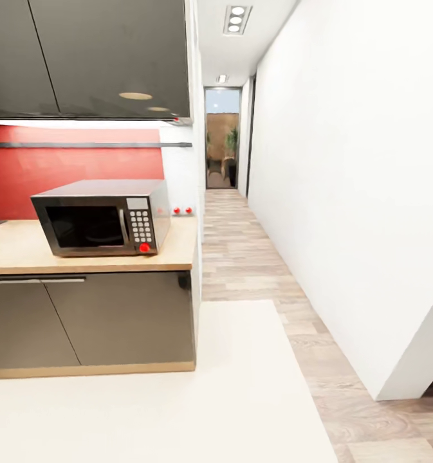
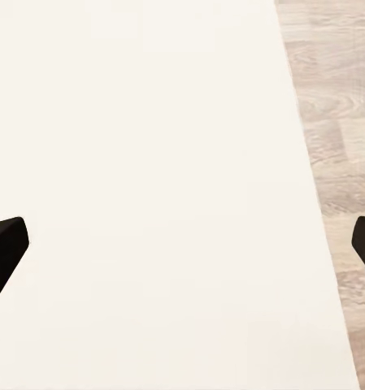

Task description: Set up a coffee station on the kitchen countertop: keep the coffee maker on the countertop, move the bottle of coffee from the kitchen shelf to the counter next to the coffee maker, place a paper coffee filter on top of the coffee maker, put the saucer next to the coffee maker with the coffee cup on the saucer, and place the electric kettle next to the coffee maker.

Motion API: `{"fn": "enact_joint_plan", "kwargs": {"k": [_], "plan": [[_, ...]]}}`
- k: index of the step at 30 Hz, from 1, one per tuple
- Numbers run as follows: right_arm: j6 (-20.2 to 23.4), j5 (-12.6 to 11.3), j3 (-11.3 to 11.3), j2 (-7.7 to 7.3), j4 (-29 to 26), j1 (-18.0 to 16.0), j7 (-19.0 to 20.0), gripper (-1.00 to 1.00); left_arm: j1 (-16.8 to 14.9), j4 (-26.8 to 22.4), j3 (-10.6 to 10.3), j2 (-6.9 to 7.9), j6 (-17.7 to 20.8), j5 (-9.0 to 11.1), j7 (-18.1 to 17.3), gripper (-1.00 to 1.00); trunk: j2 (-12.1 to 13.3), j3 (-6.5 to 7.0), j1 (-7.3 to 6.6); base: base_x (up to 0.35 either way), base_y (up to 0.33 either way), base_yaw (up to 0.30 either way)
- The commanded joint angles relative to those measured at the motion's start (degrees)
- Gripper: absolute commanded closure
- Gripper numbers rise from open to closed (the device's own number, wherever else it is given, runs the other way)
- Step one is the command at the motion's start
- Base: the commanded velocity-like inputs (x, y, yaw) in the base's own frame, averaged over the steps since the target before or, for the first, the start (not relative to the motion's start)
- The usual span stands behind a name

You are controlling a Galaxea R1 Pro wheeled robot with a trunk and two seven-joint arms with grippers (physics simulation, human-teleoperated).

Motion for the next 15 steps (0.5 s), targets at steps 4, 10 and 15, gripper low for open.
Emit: {"fn": "enact_joint_plan", "kwargs": {"k": [4,10,15], "plan": [[-0.2,0.1,0.0,0.01,0.1,0.0,0.0,-1.00,-0.1,0.1,0.3,-0.08,-0.2,-3.3,0.3,-1.00,0.0,-0.26,-0.01,0.000,0.000,0.259],[-0.2,0.0,-0.1,0.01,0.0,0.0,0.0,-1.00,-0.1,0.1,0.5,-0.18,-0.2,-3.5,0.3,-1.00,0.0,-0.56,-0.01,0.000,0.000,0.259],[-0.2,0.0,-0.3,0.01,0.0,0.0,0.0,-1.00,-0.1,0.1,0.7,-0.19,-0.2,-3.4,0.3,-1.00,0.0,-0.81,-0.01,0.000,0.000,0.259]]}}
